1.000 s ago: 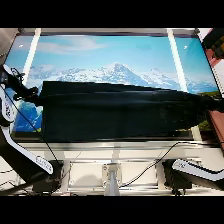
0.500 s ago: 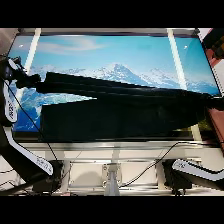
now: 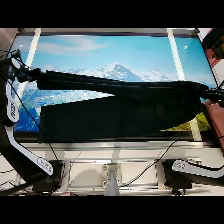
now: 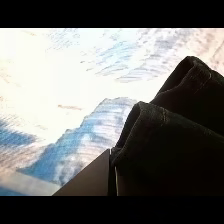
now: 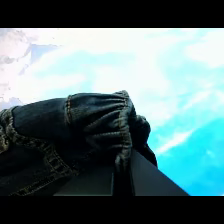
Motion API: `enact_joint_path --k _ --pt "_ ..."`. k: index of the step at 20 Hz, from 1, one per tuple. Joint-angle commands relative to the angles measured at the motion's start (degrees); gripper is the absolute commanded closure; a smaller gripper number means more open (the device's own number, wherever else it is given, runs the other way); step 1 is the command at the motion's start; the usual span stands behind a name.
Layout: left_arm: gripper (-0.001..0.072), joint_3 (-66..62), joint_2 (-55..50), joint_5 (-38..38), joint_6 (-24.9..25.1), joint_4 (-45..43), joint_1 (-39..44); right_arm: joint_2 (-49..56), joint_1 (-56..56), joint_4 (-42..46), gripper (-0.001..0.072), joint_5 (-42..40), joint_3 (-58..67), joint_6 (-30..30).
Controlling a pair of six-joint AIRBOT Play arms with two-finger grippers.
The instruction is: Fold the clothes and pants, and hang the long-sleeved shirts on hangers.
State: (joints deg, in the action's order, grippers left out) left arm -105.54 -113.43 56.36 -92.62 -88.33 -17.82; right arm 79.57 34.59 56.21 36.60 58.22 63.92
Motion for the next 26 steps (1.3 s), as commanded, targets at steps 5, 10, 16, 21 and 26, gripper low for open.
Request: enact_joint_path --k 5,10,16,21,26 --pt "0.0691 0.0 -1.6 17.6 0.0 -7.2 -0.5 3.4 -1.6 0.8 0.0661 -2.6 0.0 6.2" --pt "0.0691 0.0 -3.2 31.0 0.0 -10.6 -1.3 3.4 -1.6 2.7 0.0661 -1.3 0.0 6.2" --pt "0.0689 0.0 -3.2 37.0 4.5 -10.4 -1.3 3.4 -1.6 2.9 0.0661 -0.2 0.0 6.1" --pt "0.0231 0.0 -3.1 39.1 6.1 -10.0 -1.3 3.4 -1.6 4.2 0.0279 3.9 0.0 5.9" --pt "0.0224 -0.3 -0.3 35.8 6.1 -10.6 -1.2 3.3 -1.6 4.5 0.0036 8.0 5.3 6.0"
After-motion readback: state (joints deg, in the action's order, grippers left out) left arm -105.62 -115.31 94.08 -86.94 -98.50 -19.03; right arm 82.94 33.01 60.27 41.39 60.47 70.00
